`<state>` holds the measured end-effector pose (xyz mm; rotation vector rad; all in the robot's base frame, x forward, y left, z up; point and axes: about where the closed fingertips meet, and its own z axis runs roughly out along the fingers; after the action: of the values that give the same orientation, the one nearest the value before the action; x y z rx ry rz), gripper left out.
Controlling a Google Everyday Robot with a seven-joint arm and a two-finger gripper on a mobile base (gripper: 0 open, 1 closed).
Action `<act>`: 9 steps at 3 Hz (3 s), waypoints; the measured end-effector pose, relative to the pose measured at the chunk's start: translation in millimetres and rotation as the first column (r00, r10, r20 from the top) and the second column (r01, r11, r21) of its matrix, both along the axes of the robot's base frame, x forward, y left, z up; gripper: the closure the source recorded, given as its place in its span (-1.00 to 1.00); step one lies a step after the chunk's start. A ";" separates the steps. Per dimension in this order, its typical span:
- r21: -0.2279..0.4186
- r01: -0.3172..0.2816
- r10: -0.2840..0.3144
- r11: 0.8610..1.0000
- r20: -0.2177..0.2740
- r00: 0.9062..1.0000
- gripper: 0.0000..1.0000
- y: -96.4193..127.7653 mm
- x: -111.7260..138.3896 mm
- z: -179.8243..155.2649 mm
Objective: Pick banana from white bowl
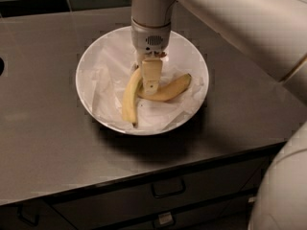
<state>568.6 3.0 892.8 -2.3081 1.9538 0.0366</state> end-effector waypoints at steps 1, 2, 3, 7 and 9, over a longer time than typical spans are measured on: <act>0.001 0.005 -0.005 1.000 -0.014 1.000 -0.14 4.0 -1.2 -3.5; -0.002 0.011 -0.011 1.000 -0.029 1.000 0.00 7.9 -1.9 -6.2; -0.002 0.011 -0.011 1.000 -0.029 1.000 0.36 7.9 -1.9 -6.2; -0.007 0.073 -0.071 0.997 0.131 0.989 1.00 -20.1 -1.1 30.7; 0.195 0.051 -0.106 0.980 0.280 0.954 1.00 -81.7 -19.8 82.3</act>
Offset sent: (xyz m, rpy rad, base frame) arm -0.0135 0.0034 -0.0098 -0.0428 0.0926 -0.0151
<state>548.8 -78.7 975.1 -1.9890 1.8093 -0.1152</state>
